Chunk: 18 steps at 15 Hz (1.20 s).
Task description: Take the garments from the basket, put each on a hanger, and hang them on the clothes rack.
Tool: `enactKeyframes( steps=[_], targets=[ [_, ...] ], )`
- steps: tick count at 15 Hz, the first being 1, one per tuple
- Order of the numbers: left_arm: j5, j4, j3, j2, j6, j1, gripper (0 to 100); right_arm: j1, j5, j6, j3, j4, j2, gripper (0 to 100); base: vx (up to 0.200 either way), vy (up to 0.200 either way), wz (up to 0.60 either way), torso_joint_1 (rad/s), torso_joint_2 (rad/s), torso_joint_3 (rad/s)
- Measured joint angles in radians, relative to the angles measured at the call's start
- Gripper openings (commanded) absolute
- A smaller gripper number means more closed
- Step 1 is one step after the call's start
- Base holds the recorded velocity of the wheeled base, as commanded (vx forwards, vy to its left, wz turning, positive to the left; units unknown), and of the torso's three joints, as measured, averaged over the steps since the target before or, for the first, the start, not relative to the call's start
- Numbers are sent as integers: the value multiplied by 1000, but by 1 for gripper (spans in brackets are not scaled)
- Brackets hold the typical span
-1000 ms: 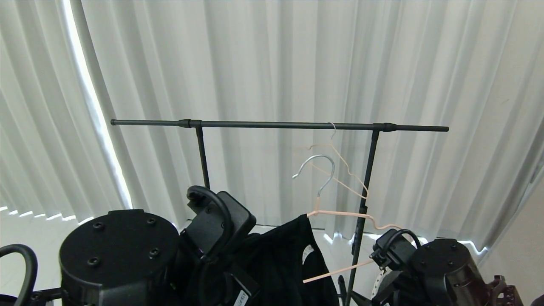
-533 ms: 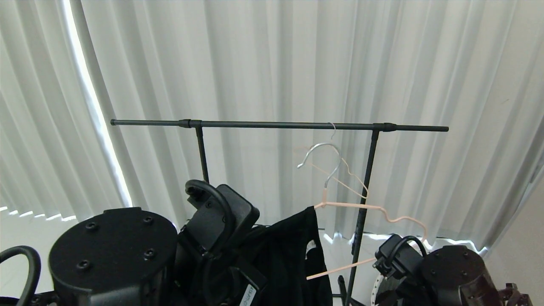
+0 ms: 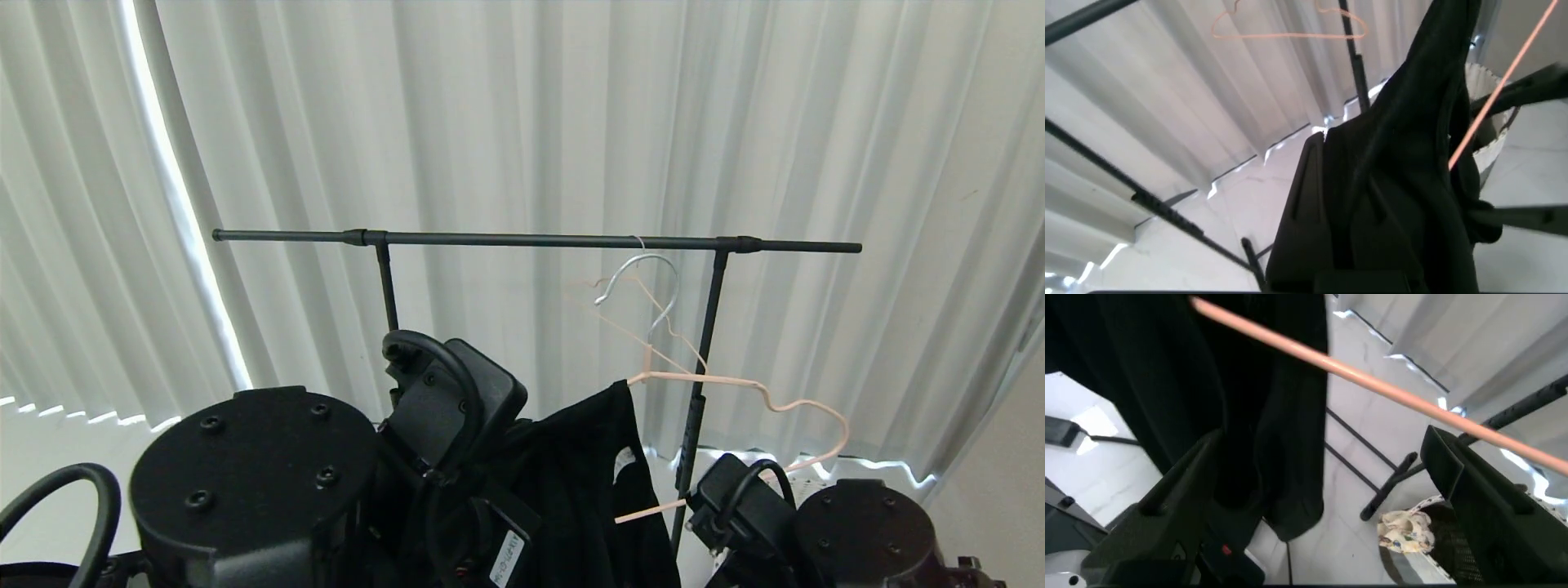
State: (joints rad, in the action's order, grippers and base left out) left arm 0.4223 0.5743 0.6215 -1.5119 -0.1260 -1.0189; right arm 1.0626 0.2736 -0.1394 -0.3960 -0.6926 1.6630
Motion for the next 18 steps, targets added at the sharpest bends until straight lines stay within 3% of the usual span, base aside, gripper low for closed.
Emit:
enactKeyframes(
  steps=[4,12,18],
  targets=[
    [31,1,16,-2,2,0,0,-11,90,3,-2,0,56,100,0,0,0,0,0,0],
    [39,2,16,5,23,54,0,-153,147,72,51,3,70,100,0,0,0,0,0,0],
    [71,103,-98,32,-14,104,0,-453,111,103,58,-37,26,100,0,0,0,0,0,0]
  ],
)
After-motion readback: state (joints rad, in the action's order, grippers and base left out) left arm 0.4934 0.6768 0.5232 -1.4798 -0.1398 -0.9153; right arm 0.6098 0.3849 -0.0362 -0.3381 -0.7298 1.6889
